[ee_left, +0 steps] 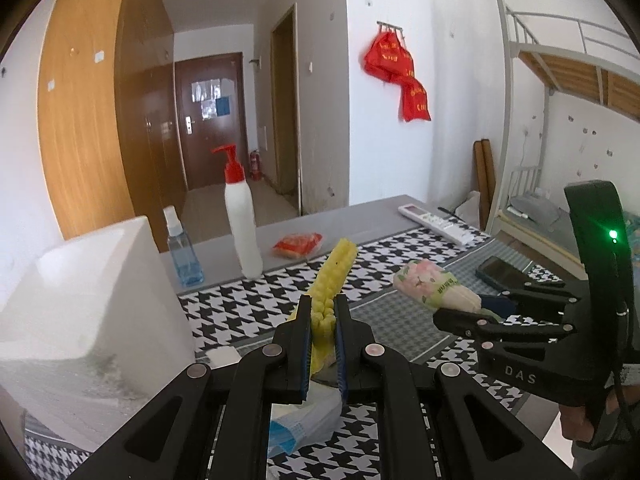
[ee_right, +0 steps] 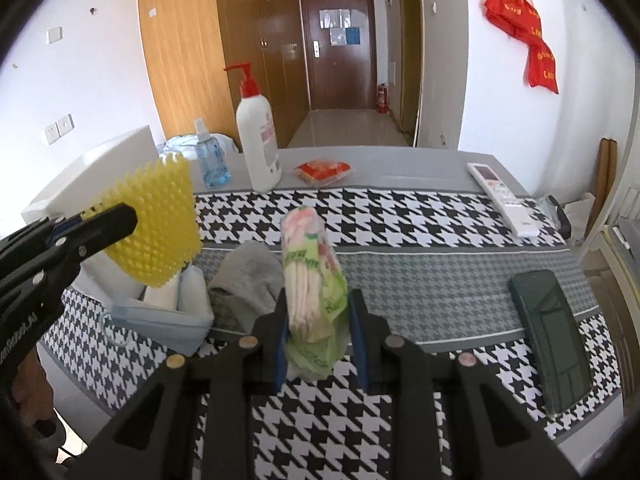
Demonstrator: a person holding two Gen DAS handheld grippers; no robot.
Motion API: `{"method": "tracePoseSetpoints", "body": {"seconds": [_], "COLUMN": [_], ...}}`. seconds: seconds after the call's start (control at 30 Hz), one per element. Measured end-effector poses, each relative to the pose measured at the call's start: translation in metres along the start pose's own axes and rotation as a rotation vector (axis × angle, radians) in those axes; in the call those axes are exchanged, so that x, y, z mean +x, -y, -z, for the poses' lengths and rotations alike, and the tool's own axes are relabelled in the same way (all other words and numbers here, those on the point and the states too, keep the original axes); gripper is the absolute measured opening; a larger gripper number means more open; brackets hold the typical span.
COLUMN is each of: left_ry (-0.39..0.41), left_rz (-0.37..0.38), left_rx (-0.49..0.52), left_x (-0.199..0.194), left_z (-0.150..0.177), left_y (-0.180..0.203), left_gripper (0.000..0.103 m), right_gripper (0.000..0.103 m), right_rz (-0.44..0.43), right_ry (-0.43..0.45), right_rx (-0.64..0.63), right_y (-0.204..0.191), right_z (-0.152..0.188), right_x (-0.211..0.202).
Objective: Organize soft objects
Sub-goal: 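Lift the yellow net with the left gripper while the right gripper carries the floral bag toward the foam box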
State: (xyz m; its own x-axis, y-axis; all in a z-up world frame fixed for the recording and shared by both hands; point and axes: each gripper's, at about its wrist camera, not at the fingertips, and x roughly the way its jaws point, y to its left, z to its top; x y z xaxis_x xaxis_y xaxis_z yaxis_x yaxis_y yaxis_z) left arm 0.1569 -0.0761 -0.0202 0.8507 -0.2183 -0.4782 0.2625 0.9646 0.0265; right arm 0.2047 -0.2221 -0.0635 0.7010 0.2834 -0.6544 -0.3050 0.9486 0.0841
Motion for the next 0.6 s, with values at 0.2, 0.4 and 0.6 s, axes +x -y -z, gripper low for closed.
{"method": "tracePoseSetpoints", "body": {"seconds": [0.2, 0.4, 0.6], "left_ry": [0.028, 0.049, 0.072], "left_rz": [-0.011, -0.046, -0.076], "left_rx": [0.009, 0.020, 0.016], "left_x": [-0.014, -0.025, -0.036], "left_z": [-0.004, -0.003, -0.007], "left_y": [-0.001, -0.002, -0.012], "left_gripper": [0.011, 0.011, 0.011], "right_gripper": [0.031, 0.031, 0.031], "right_rz": [0.003, -0.002, -0.019], "right_ry": [0.035, 0.075, 0.103], "right_rx": [-0.001, -0.004, -0.020], "right_y": [-0.006, -0.016, -0.030], "right_z": [0.000, 0.001, -0.001], "right_x": [-0.018, -0.032, -0.040]}}
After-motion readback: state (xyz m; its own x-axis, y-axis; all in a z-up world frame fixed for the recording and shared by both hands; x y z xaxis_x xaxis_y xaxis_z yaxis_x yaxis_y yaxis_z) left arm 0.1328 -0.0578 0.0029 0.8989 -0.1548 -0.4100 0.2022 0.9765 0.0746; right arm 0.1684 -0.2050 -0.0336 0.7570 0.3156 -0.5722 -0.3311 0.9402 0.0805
